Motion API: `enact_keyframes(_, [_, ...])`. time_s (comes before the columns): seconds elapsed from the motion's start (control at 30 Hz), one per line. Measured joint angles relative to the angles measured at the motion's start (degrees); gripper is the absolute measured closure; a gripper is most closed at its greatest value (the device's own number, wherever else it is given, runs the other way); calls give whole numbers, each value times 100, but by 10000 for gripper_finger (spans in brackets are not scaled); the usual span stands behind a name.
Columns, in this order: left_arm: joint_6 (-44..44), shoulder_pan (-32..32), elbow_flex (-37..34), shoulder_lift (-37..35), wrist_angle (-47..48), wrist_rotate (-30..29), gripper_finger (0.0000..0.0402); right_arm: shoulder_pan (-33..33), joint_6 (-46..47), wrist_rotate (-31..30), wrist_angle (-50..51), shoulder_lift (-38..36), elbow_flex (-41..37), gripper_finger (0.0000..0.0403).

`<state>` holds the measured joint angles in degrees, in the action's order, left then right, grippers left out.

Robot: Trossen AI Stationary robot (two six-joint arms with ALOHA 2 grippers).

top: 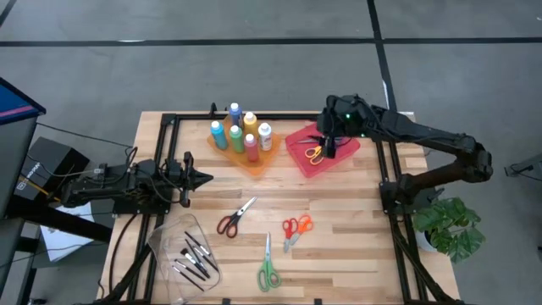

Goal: Pick & Place Paint Supplies
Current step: Put the black scissors into the pink bin

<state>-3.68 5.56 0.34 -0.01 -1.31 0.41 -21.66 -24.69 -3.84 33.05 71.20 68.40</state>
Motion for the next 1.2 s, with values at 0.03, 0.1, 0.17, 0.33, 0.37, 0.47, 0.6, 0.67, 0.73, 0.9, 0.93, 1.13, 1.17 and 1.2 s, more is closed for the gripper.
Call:
enact_keyframes(0.03, [-1,-2,0,0,-1,1,401,110,48,0,-42,0,0,167])
enact_keyframes(0.1, [-2,-1,0,0,0,0,401,317,123,2,-146,18,0,164])
enact_keyframes(0.17, [-2,0,0,0,0,2,401,537,157,2,-292,92,0,158])
enact_keyframes(0.33, [-2,-2,0,0,-1,1,401,970,227,274,-735,361,4,140])
enact_keyframes(0.37, [-2,0,0,0,-2,0,401,1038,227,346,-779,444,1,138])
enact_keyframes(0.47, [-2,-1,0,0,0,0,401,1249,223,563,-1099,716,0,137])
enact_keyframes(0.6, [-2,0,0,0,-1,0,401,1472,180,810,-1607,1247,-2,136])
enact_keyframes(0.67, [-2,-2,0,0,-2,2,401,1562,143,1019,-2032,1549,-2,136])
enact_keyframes(0.73, [-1,0,0,0,-1,0,401,1636,51,1199,-2437,1857,-2,136])
enact_keyframes(0.9, [-2,-2,0,0,-2,0,401,1779,-124,1601,-3516,2646,0,136])
enact_keyframes(0.93, [-1,-1,0,0,-2,2,401,1799,-122,1667,-3758,2790,0,136])
enact_keyframes(1.13, [-1,0,0,0,-2,2,401,1926,-128,1906,-4650,3595,41,136])
enact_keyframes(1.17, [0,-2,0,0,0,0,401,1948,-129,1904,-4650,3725,115,136])
enact_keyframes(1.2, [-2,-2,0,0,-1,1,401,1968,-126,1907,-4618,3864,231,136])
